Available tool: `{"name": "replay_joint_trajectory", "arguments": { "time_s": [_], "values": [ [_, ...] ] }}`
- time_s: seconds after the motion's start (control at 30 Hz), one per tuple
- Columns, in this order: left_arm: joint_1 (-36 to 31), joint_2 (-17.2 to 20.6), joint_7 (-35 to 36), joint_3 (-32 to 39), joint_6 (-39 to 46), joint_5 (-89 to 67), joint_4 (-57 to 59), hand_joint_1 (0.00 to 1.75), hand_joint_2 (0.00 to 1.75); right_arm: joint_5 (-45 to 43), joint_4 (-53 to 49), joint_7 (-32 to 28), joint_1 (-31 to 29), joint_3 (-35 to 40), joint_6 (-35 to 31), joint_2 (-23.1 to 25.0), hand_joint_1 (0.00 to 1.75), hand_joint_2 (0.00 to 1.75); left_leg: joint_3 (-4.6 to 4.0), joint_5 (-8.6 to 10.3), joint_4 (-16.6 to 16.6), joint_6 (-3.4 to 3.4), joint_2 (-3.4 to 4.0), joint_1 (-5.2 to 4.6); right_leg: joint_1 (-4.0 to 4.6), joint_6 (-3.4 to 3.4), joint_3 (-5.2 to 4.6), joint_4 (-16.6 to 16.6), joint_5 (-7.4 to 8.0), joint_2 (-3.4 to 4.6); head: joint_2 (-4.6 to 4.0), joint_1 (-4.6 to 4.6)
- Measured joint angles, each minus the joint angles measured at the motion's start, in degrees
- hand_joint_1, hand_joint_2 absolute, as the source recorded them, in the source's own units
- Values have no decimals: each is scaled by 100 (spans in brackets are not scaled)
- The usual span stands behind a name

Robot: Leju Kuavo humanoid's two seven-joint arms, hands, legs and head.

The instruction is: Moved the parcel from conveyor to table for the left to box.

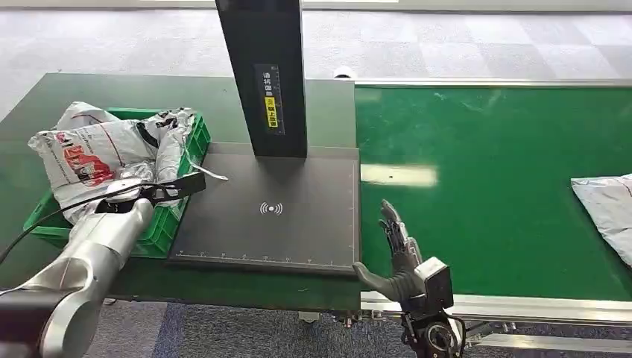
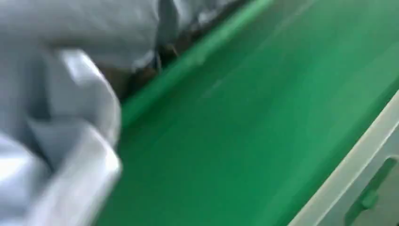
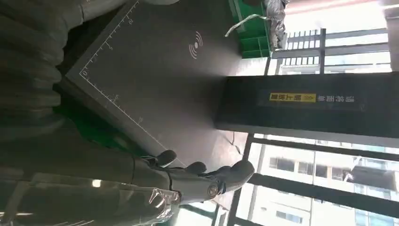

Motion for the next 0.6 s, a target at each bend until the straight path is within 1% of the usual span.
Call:
{"name": "replay_joint_trajectory", "arguments": {
  "time_s": [0.13, 0.37, 0.47, 0.57, 0.6],
  "values": [
    [-1, 0, 223, -81, -24, -103, 22, 0, 175, 35, 20, -5, 2, -2, -22, 35, 0, 175, 1, 0, 0, 0, 2, 0, 0, 0, 0, 0, 0, 1, 0, 0],
    [-9, 17, 245, -109, -148, -39, 48, 0, 175, 59, 24, -2, 2, -20, -22, 59, 0, 175, 2, 0, 0, 0, 2, 0, 0, 0, 0, 0, 0, 1, 0, 0],
    [36, 13, 274, -74, 423, 77, 48, 0, 175, 44, 22, 13, 8, -26, -24, 59, 0, 175, 3, 0, 0, 0, 3, 0, 0, 0, -2, 0, 0, 2, 0, 0],
    [125, -28, 258, -4, 1373, 208, 37, 0, 175, -13, -29, 79, 54, -42, -22, 59, 0, 175, -4, 4, 1, -1, 4, 1, 1, 0, -8, 0, 0, 1, 0, 0],
    [164, -39, 145, 69, 2023, 312, -8, 0, 175, -43, -92, 124, 80, -48, -18, 59, 0, 175, -10, 5, 1, -1, 5, 1, 1, 0, -12, 0, 0, 1, 0, 0]
  ]
}}
